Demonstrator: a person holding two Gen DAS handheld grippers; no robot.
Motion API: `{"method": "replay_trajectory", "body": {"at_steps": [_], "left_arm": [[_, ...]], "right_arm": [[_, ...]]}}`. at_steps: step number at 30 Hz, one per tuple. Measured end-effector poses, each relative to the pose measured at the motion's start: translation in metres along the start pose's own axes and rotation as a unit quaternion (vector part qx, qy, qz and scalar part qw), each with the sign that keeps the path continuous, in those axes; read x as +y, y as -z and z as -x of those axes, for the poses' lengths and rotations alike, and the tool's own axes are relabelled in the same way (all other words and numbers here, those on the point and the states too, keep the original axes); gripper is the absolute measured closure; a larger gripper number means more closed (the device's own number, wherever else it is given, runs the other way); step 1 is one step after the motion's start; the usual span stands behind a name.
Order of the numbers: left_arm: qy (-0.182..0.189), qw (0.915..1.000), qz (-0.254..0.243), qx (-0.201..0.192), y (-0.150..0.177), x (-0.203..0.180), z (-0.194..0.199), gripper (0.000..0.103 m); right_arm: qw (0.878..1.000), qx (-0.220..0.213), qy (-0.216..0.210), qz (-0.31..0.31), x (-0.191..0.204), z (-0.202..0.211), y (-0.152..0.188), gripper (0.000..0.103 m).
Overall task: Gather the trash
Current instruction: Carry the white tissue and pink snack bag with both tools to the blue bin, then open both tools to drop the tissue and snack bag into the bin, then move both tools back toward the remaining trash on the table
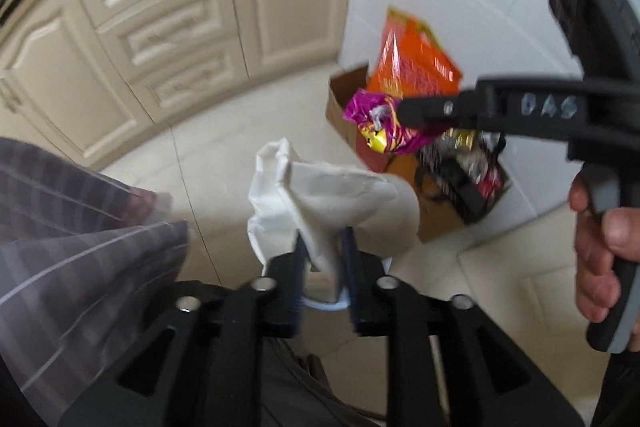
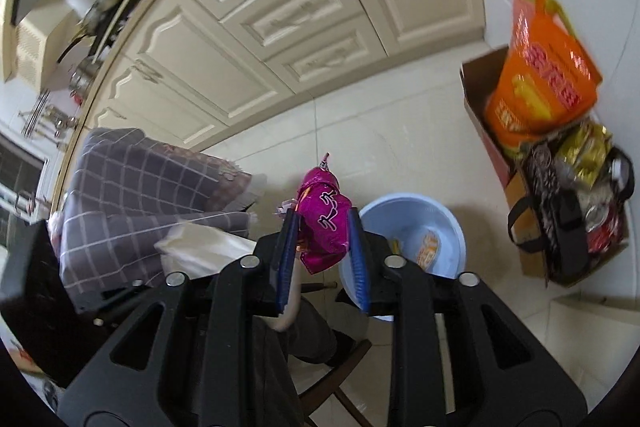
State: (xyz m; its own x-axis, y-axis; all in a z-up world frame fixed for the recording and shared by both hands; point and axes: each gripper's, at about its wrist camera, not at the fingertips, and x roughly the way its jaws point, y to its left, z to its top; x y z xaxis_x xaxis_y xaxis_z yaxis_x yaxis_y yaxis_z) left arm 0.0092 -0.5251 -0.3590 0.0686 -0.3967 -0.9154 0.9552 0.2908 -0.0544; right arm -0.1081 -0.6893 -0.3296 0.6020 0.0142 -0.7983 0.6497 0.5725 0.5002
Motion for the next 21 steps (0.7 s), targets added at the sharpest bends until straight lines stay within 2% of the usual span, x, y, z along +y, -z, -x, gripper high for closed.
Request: {"method": "replay_trajectory", "body": {"at_steps": [1,2,3,6,8,13,21], "left_arm": [[0.002,1.0,0.002,0.007,-0.002,0.001,-0.007,0.043],[0.003,1.0,0.005,0.006,-0.002,0.003,-0.009,0.03],[-0.01,0.9999,0.009,-0.009,-0.001,0.005,-0.005,0.017],[-0.03,0.9991,0.01,-0.027,0.004,0.006,0.007,0.011],[-0.046,0.9981,0.01,-0.039,0.007,0.008,0.017,0.011],[-0.079,0.9931,0.017,-0.085,0.008,0.013,0.053,0.009],[-0.091,0.984,0.027,-0.151,0.01,0.015,0.114,0.009]], "right_arm": [[1.0,0.006,-0.001,-0.012,-0.006,-0.005,0.0,0.07],[1.0,0.007,0.0,-0.022,-0.009,-0.007,0.001,0.042],[1.0,0.001,0.004,-0.031,-0.013,-0.006,0.003,0.031],[0.999,-0.003,0.002,-0.038,-0.016,-0.004,0.009,0.024],[0.999,-0.007,0.012,-0.04,-0.017,-0.002,0.011,0.007],[0.999,-0.021,0.026,-0.035,-0.006,0.008,0.014,0.006],[0.999,-0.051,0.017,-0.004,0.033,0.035,0.007,0.006]]}}
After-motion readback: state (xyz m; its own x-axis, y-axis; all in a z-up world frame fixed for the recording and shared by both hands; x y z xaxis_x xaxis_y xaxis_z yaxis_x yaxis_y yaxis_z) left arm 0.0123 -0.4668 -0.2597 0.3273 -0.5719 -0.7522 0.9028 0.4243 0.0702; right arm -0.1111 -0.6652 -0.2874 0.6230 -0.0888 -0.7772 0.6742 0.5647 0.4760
